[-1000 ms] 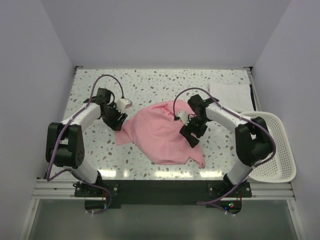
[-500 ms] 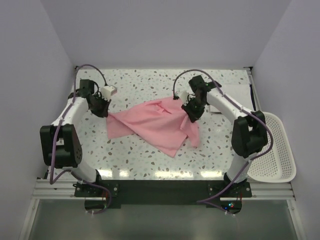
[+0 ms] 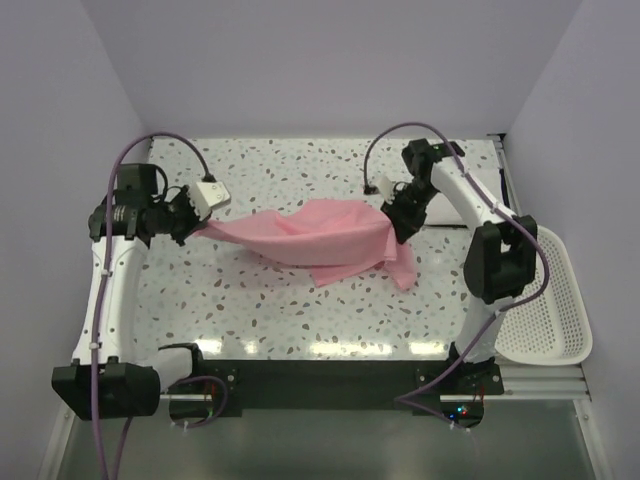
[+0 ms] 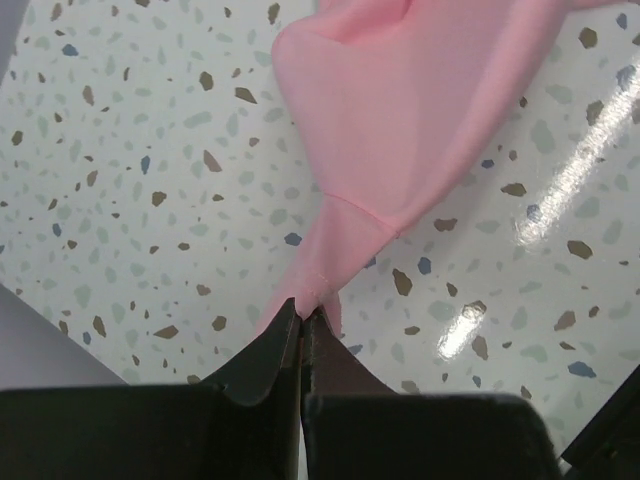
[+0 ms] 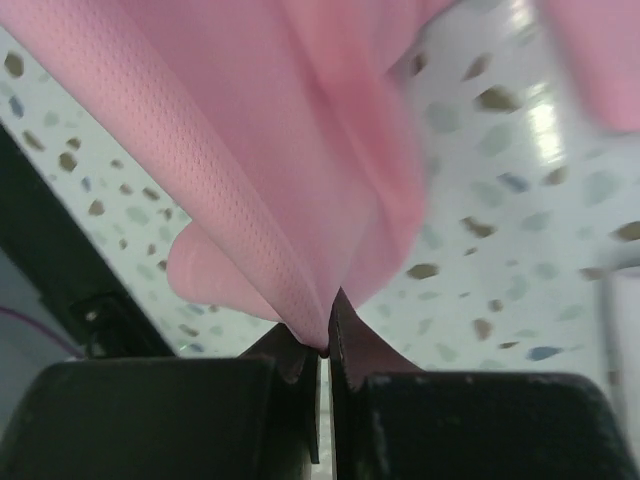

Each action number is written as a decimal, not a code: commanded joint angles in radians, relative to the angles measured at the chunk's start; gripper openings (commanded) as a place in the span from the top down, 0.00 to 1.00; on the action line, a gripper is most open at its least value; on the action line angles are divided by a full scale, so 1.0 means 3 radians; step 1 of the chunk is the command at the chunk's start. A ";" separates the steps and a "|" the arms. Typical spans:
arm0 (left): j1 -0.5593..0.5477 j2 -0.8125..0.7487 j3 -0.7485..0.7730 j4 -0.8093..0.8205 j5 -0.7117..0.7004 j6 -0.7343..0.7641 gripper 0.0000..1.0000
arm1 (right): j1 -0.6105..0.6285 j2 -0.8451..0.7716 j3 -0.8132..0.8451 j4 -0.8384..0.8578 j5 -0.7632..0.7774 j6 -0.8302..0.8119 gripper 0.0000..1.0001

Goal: Fold and stack the t-shirts
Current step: Flatten the tshirt out

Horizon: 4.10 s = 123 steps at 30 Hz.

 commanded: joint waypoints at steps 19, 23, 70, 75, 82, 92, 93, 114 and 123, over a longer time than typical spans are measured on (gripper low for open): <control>-0.0146 0.2202 0.0504 0.0642 -0.0627 -0.1289 1.00 | 0.0173 0.0293 0.0897 0.0405 0.0311 0.0554 0.42; -0.0136 0.2412 0.0571 0.0754 -0.0744 -0.1407 0.99 | 0.0608 -0.0174 -0.0048 0.0476 0.0224 0.0308 0.51; 0.0427 0.1564 -0.0850 0.1025 -0.0877 -0.1826 0.43 | 0.1897 0.0163 -0.1105 0.1771 0.1129 0.1045 1.00; 0.0345 0.1763 -0.0865 0.1220 -0.0964 -0.1954 0.45 | 0.1877 0.0127 -0.0997 0.1735 0.1119 0.1080 1.00; 0.0319 0.1963 -0.0758 0.1159 -0.0872 -0.2016 0.73 | 0.1729 0.0112 -0.0757 0.1643 0.1109 0.1070 1.00; 0.0426 0.1973 0.0666 0.0822 -0.0969 -0.1873 1.00 | 0.1162 -0.0011 0.0239 0.1525 0.1119 0.0743 1.00; 0.0427 0.2008 0.0886 0.0796 -0.0995 -0.1827 1.00 | 0.1034 -0.0021 0.0498 0.1566 0.1134 0.0682 1.00; 0.0375 0.1175 0.2350 0.1753 -0.1542 -0.1187 1.00 | 0.0563 -0.0660 0.1596 0.3177 0.1932 0.0482 1.00; 0.0406 0.0588 0.1789 0.1931 -0.1705 -0.1243 1.00 | 0.0598 -0.1008 0.1585 0.2998 0.1963 0.0610 1.00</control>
